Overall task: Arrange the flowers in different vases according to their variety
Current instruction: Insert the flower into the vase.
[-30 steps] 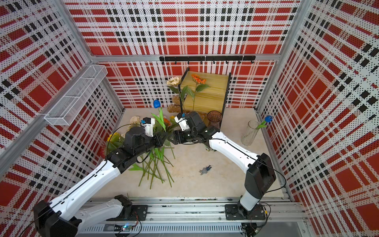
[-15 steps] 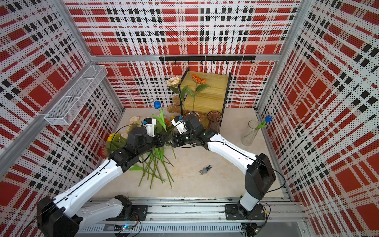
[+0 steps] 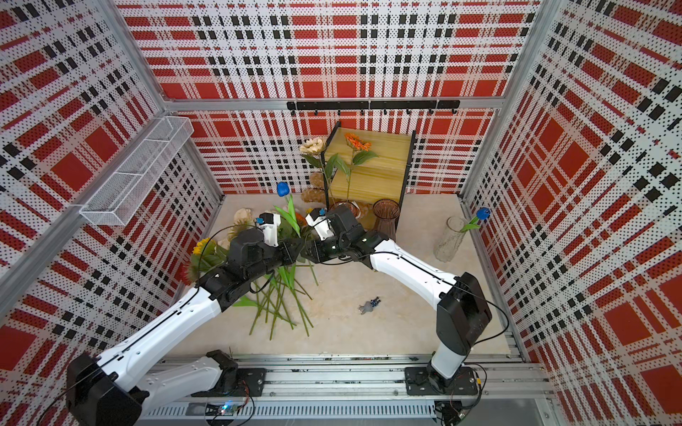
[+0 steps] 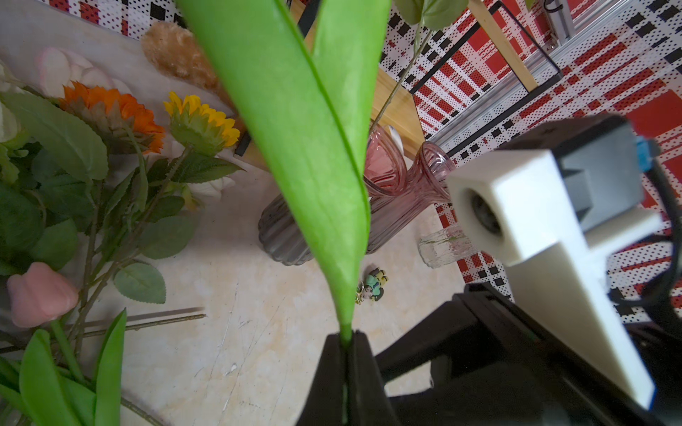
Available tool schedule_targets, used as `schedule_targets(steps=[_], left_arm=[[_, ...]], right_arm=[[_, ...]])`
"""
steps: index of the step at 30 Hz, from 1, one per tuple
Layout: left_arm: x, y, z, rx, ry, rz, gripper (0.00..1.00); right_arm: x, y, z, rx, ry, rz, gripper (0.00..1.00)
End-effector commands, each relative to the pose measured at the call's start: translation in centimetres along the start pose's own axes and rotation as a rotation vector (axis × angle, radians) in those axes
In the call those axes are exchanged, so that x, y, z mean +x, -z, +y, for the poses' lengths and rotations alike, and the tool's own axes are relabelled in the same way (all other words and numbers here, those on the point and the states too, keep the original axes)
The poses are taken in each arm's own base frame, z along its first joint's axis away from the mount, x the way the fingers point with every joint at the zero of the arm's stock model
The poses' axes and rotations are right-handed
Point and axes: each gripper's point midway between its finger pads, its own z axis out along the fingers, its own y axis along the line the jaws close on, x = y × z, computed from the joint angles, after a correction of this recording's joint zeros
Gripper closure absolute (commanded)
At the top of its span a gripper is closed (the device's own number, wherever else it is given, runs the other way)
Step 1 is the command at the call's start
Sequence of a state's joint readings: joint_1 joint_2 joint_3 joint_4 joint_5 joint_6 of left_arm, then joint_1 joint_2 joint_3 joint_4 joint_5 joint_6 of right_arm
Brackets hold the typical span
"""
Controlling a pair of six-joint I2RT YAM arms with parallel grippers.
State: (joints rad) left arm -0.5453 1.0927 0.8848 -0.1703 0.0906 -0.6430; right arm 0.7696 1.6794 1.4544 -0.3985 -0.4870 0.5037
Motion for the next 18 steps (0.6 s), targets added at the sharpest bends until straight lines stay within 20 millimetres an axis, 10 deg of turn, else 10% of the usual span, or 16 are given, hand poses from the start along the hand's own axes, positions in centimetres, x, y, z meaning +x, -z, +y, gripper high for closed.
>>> schedule_targets(steps=[1,9,18], left_arm=[[-0.3,0.5,-0.8,0.039,-0.006,-0.022,1.00],[-0.9,1.1,0.0,0.015,0.010,-0.049,0.50],[-2.6,4.7,3.8,-0.115,0.035,-0.125,0.38]], right_arm=[[-1.0,-0.1,1.1,-0.026,0.026,-0.021,0.86],[-1.7,0.6,1.6,-0.019,0.030,-0.037,1.00],[-5.8,5.4,2.9,0.113,0.142,-0.152,1.00]])
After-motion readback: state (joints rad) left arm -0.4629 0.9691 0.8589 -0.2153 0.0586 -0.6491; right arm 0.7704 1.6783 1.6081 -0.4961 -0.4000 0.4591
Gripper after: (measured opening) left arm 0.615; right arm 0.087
